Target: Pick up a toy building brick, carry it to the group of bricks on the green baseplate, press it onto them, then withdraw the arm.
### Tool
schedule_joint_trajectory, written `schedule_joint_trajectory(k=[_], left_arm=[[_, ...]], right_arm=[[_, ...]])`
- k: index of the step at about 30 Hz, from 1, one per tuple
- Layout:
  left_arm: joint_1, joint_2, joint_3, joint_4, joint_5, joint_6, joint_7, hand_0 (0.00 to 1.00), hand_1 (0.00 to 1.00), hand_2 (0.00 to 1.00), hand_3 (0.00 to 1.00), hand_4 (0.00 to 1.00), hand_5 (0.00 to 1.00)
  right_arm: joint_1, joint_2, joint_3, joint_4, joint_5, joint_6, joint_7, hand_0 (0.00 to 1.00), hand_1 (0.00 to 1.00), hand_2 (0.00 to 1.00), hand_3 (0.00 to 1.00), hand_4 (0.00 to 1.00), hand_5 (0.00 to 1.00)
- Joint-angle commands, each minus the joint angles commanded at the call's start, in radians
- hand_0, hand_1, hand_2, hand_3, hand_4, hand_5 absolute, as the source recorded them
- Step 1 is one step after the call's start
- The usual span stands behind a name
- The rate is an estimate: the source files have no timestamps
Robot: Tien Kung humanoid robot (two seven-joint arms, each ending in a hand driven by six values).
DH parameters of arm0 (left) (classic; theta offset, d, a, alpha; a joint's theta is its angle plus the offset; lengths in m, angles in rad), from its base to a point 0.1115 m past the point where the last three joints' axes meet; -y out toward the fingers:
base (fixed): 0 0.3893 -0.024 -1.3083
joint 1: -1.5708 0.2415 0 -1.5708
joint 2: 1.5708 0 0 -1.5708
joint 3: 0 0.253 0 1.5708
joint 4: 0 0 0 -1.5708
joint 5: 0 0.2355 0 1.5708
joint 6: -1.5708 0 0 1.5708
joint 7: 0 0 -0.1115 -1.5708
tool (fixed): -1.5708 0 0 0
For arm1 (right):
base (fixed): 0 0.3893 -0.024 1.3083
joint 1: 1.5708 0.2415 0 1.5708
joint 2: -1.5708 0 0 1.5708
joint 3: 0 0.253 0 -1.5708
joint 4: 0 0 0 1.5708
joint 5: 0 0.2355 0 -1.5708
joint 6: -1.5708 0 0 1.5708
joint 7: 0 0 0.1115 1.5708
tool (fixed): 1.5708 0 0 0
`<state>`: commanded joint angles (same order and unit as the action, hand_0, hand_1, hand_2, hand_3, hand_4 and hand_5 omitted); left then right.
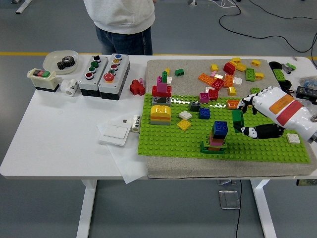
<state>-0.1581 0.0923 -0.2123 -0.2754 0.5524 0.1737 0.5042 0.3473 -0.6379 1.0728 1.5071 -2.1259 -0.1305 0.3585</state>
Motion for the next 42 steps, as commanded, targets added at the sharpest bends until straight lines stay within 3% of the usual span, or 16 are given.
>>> schedule_joint_trajectory(k=[42], left_arm=[[0.0, 0.003, 0.003, 0.0, 0.008, -0.002, 0.002, 0.397, 0.532, 0.635, 0.782, 0.792, 0.908]], right_arm=[[0.086, 0.007, -0.096, -0.001, -0.029, -0.003, -0.003, 0.219, 0.338, 0.462, 0.508, 0.697, 0.429]])
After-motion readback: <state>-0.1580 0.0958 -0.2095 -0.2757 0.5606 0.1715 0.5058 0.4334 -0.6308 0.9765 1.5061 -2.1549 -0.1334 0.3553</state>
